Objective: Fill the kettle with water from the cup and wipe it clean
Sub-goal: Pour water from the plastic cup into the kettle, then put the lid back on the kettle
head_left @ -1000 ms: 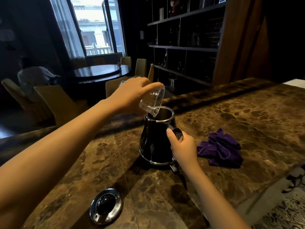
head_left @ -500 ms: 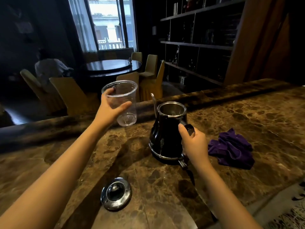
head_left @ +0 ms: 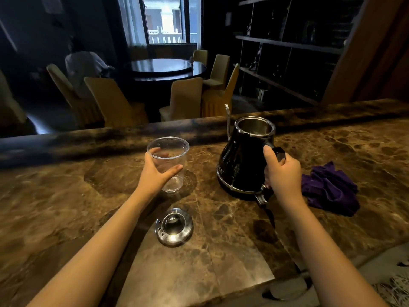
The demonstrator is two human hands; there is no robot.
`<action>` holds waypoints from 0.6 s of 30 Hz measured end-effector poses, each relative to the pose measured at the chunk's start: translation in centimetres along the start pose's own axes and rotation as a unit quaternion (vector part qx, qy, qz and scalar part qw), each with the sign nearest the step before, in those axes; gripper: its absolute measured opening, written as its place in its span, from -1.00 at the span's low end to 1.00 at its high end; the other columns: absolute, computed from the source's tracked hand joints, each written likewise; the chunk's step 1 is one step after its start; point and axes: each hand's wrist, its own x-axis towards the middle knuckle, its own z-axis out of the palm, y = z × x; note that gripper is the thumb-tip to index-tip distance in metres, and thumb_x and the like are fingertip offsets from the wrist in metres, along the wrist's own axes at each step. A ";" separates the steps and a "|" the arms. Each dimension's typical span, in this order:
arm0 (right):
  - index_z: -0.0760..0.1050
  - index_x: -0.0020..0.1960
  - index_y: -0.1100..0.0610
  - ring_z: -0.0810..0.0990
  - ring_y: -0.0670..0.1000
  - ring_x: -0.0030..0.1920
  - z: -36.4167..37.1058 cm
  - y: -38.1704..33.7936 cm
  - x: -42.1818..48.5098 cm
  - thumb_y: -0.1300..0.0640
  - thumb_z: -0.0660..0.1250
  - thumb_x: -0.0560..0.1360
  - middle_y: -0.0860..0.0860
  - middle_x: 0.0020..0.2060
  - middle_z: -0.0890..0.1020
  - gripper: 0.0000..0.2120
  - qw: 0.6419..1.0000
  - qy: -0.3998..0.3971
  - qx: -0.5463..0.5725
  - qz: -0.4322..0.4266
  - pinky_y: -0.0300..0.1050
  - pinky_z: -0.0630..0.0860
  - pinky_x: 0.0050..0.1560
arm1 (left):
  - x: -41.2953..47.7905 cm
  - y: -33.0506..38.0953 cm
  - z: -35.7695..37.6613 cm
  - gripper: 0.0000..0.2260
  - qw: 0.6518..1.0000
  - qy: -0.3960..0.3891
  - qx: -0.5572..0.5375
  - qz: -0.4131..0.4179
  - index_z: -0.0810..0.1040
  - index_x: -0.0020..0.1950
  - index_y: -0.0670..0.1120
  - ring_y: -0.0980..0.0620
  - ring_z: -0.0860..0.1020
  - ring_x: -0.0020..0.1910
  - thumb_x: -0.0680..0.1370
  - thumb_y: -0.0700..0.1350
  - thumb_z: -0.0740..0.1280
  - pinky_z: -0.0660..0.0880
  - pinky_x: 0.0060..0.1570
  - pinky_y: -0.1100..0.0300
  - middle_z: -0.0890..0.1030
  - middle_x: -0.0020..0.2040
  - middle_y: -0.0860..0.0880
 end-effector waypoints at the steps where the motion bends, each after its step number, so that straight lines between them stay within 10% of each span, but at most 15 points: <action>1: 0.30 -0.55 -0.06 0.33 0.00 -0.53 0.0 0.0 0.0 -0.05 0.27 0.49 -0.12 -0.66 0.38 -0.56 1.000 -0.003 0.000 -0.001 -0.06 0.28 -0.39 | -0.1 -0.2 0.1 -0.27 1.000 0.002 0.002 0.006 0.18 0.36 -0.06 0.03 0.45 0.16 0.31 -0.10 0.50 0.37 0.14 0.19 0.46 0.24 -0.07; 12: 0.32 -0.53 -0.08 0.33 0.00 -0.53 -0.2 0.0 -0.1 -0.11 0.26 0.46 -0.13 -0.65 0.37 -0.60 1.000 -0.018 -0.002 0.003 -0.09 0.26 -0.43 | -1.3 0.1 -0.7 -0.14 0.998 -0.053 0.032 -0.008 -0.01 0.47 -0.01 0.10 0.28 0.30 0.35 -0.07 0.47 0.22 0.22 0.24 0.26 0.39 0.02; 18: 0.27 -0.47 -0.03 0.33 0.03 -0.53 -0.2 0.0 -0.1 -0.07 0.26 0.48 -0.10 -0.64 0.37 -0.61 1.000 -0.016 -0.001 0.002 -0.05 0.29 -0.42 | -7.9 0.5 -2.3 -0.34 0.972 -0.033 0.233 -0.023 0.31 0.35 -0.05 0.00 0.33 0.24 0.34 0.17 0.41 0.34 0.19 0.08 0.40 0.20 -0.01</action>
